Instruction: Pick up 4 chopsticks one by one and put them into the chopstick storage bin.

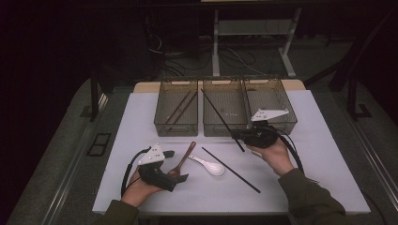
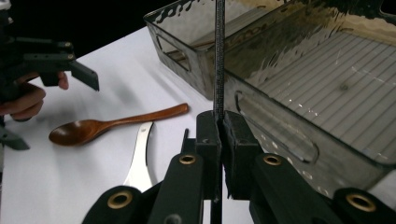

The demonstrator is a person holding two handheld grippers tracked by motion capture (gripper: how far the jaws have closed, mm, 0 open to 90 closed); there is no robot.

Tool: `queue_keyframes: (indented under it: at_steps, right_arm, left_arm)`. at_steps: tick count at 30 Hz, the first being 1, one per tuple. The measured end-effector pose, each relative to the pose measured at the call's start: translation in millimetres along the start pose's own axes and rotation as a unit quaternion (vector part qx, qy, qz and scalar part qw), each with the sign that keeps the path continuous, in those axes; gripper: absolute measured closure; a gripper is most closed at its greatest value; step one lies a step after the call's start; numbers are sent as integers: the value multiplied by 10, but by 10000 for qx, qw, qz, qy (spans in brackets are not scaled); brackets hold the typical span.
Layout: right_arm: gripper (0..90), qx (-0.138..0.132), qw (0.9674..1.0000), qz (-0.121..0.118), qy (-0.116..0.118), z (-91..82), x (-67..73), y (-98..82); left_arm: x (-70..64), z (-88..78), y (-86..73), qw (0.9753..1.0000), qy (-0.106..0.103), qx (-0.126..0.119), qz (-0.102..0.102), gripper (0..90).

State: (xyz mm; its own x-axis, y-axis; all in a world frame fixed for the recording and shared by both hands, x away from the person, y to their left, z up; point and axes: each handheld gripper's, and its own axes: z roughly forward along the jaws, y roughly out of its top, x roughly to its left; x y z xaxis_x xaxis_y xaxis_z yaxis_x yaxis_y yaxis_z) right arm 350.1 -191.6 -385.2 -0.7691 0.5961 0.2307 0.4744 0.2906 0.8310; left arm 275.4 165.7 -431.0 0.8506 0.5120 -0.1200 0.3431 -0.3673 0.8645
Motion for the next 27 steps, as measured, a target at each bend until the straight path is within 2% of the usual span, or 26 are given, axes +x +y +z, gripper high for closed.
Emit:
queue_keyframes:
  at_steps: [15, 20, 27]
  right_arm:
    - [850, -193, 9998, -50, -10, 176, 7, 188]
    - [849, -251, 9997, 21, -7, 240, -24, 249]
    - [849, -316, 9995, 29, -18, 371, -29, 415]
  left_arm:
    - [1, 8, -2, 10000, -6, 32, 20, 0]
    - [1, 14, -1, 10000, -17, 29, 41, 0]
    - [-4, 17, -1, 10000, -37, 29, 41, 0]
